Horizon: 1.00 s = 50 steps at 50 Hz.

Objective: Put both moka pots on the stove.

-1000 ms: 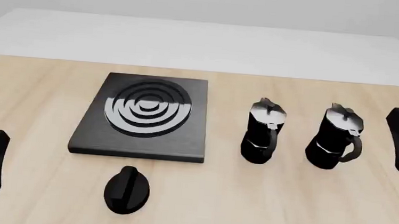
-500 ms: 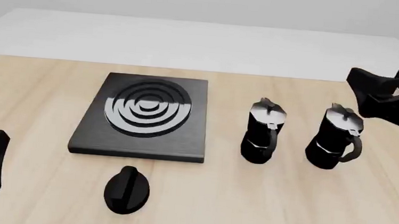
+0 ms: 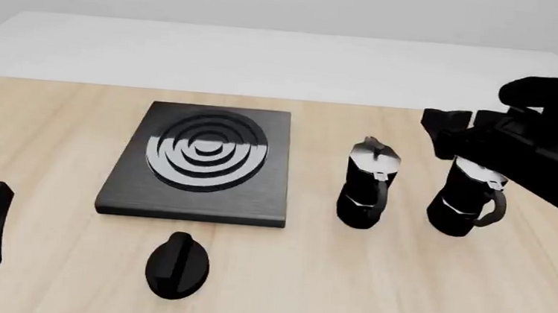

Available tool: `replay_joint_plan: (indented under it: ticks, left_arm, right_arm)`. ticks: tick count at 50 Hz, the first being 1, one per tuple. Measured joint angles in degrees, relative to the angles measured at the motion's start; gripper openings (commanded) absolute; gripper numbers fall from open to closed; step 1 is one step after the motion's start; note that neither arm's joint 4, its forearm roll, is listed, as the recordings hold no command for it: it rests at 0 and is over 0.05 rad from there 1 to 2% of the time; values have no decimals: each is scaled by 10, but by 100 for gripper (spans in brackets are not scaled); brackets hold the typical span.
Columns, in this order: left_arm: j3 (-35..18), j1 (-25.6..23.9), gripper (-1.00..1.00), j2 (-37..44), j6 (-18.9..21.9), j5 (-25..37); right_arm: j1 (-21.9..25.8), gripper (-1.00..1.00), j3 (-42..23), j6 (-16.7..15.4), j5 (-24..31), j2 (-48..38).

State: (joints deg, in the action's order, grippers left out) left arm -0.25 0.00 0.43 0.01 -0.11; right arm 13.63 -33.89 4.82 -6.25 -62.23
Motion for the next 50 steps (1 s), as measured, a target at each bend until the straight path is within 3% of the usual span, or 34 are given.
replay_joint_plan:
  ticks: [20,50]
  left_arm:
    - [0,0,100,0,0,0]
    - [0,0,100,0,0,0]
  right_arm:
    - [29,100,5,-6,-33,-61]
    - [48,100,28,-11,-48,-85]
